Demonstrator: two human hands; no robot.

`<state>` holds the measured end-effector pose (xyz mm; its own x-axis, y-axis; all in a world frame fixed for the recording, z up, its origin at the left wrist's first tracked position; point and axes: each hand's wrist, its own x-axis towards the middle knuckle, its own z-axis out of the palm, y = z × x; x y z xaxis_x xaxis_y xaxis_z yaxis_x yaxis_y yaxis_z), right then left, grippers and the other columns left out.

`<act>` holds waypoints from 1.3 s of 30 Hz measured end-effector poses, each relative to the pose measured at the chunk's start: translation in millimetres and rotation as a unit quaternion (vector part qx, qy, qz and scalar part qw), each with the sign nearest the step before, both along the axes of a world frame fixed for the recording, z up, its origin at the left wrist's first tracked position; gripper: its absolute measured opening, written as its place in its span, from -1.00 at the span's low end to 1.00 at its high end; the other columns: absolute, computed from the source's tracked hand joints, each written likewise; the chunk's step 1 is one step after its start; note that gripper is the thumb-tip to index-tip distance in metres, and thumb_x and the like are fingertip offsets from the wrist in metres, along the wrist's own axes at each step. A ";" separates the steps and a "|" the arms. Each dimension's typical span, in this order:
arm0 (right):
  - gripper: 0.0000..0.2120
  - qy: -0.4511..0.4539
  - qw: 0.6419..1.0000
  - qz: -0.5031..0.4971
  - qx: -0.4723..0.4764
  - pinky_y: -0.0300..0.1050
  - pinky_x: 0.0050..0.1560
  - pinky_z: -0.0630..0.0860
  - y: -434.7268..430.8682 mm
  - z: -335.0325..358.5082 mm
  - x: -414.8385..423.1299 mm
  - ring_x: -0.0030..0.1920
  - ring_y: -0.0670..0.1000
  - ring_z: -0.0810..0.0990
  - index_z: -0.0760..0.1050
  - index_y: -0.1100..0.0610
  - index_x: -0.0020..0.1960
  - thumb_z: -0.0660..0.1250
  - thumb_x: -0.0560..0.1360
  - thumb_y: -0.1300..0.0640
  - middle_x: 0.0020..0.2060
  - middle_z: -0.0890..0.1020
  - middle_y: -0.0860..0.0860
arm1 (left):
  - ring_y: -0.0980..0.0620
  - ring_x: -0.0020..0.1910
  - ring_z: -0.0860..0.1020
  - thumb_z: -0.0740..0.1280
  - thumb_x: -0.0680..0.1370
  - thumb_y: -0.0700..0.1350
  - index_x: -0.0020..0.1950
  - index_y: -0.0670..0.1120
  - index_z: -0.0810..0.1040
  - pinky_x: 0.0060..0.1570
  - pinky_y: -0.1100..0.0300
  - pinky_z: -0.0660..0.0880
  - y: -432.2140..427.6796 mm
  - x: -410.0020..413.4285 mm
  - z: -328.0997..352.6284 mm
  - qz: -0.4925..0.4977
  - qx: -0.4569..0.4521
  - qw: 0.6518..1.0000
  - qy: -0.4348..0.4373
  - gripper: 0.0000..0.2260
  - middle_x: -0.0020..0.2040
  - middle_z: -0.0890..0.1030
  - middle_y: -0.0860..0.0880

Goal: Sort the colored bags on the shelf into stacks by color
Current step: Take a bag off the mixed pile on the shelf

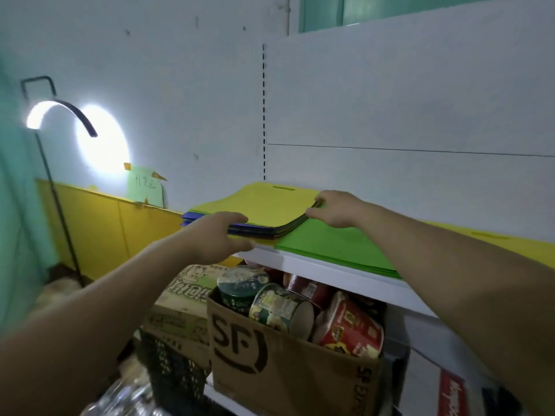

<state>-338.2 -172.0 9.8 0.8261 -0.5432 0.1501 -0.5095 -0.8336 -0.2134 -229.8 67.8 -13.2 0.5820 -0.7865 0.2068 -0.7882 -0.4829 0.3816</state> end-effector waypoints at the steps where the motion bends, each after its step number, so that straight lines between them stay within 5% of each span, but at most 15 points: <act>1: -0.37 0.004 1.000 0.003 -0.001 -0.08 0.31 0.29 -1.0 -1.2 13.6 0.42 0.12 0.31 0.21 0.12 0.50 0.16 0.56 -0.22 0.46 0.30 0.09 | -0.01 0.30 0.41 0.33 0.49 0.16 0.46 0.05 0.28 0.20 0.13 0.37 0.3 10.7 -1.2 0.006 -0.003 1.000 0.000 -0.43 0.42 0.36 0.00; 15: -0.35 0.056 0.997 -0.048 -0.030 -0.08 0.32 0.29 -65.9 -13.1 141.2 0.43 0.13 0.29 0.17 0.17 0.51 0.14 0.57 -0.21 0.47 0.28 0.11 | -0.06 0.38 0.33 0.29 0.52 0.16 0.41 0.07 0.35 0.28 0.10 0.27 -60.2 151.7 1.6 0.031 -0.011 0.999 -0.011 -0.52 0.45 0.33 -0.01; 28: -0.15 0.074 0.965 -0.251 -0.013 -0.02 0.30 0.36 -61.4 -19.3 153.6 0.38 0.18 0.33 0.13 0.16 0.51 0.13 0.46 -0.41 0.43 0.30 0.17 | -0.05 0.43 0.26 0.15 0.60 0.11 0.47 -0.01 0.27 0.37 0.13 0.18 -99.3 232.4 -1.2 -0.089 0.139 0.985 -0.047 -0.54 0.49 0.27 -0.05; 35: -0.18 -0.033 0.951 -0.307 0.023 -0.06 0.05 0.43 -44.9 -28.9 153.1 0.22 0.17 0.46 0.14 0.20 0.46 0.38 0.42 -0.22 0.27 0.44 0.16 | -0.07 0.38 0.32 0.11 0.58 0.22 0.43 -0.03 0.33 0.31 0.11 0.23 -98.7 240.9 -4.5 -0.142 0.142 0.979 -0.042 -0.49 0.44 0.34 -0.07; 39: -0.35 -0.127 0.939 -0.320 0.014 -0.13 -0.34 0.37 -44.0 -25.5 154.8 -0.12 0.09 0.48 0.10 0.23 0.43 0.36 0.48 0.13 -0.14 0.45 0.08 | -0.08 0.36 0.35 0.12 0.56 0.25 0.42 -0.03 0.34 0.31 0.08 0.26 -99.7 241.5 -4.7 -0.147 0.137 0.979 -0.041 -0.47 0.43 0.36 -0.08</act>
